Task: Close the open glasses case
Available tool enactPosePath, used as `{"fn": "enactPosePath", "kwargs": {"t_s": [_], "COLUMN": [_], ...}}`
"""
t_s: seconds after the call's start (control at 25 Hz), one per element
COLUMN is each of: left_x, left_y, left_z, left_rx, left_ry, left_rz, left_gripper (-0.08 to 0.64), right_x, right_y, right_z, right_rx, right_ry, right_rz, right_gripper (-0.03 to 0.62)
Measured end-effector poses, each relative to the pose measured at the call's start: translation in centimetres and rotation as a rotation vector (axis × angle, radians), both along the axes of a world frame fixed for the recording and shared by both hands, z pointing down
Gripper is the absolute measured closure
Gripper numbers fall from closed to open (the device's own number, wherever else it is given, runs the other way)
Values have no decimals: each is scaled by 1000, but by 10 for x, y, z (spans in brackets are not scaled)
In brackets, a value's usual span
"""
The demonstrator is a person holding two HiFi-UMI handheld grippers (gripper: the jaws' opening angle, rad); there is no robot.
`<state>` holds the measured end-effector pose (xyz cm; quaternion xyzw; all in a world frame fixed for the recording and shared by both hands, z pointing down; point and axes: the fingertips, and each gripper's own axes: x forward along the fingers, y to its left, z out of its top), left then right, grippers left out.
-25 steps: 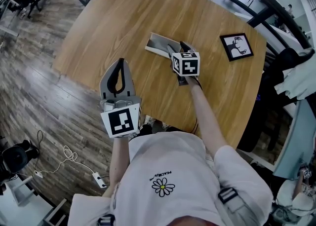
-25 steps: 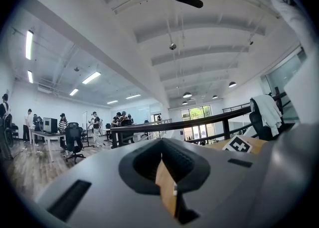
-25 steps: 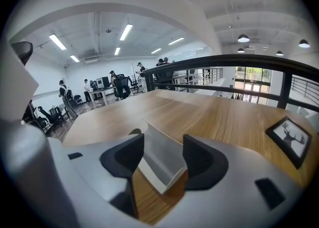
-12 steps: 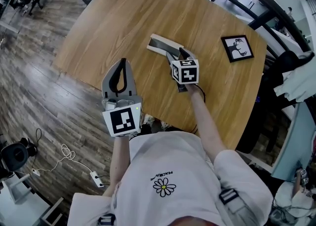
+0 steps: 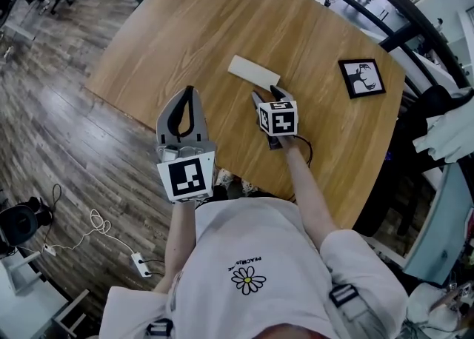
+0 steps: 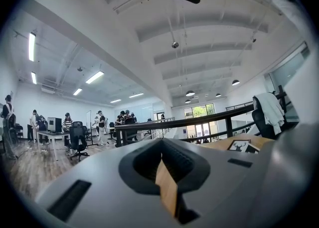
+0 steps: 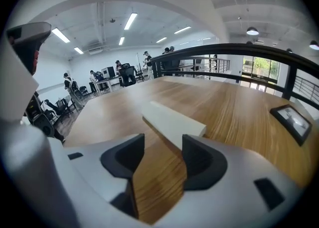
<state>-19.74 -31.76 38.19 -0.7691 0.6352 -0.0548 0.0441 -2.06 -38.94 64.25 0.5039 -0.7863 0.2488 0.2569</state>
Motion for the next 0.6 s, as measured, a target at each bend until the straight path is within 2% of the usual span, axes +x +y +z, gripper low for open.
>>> {"fn": "enactPosePath", "kwargs": {"t_s": [0.16,0.32,0.6], "left_x": [-2,-3,-1], "left_y": [3,5,9], "left_z": [-2,-2,-1], "left_rx": [5,6,4], "left_ry": [14,8,9], "left_rz": [-12,-14,-10], "left_gripper": [543,543,543], "right_x": [2,3,1], "right_y": [6,4,-11], "right_z": [8,1,-54], "right_rx": [-18,2,139], "right_ry": [13,9,-6], "right_rz": [0,4,-10], "right_gripper": [367,367,383]}}
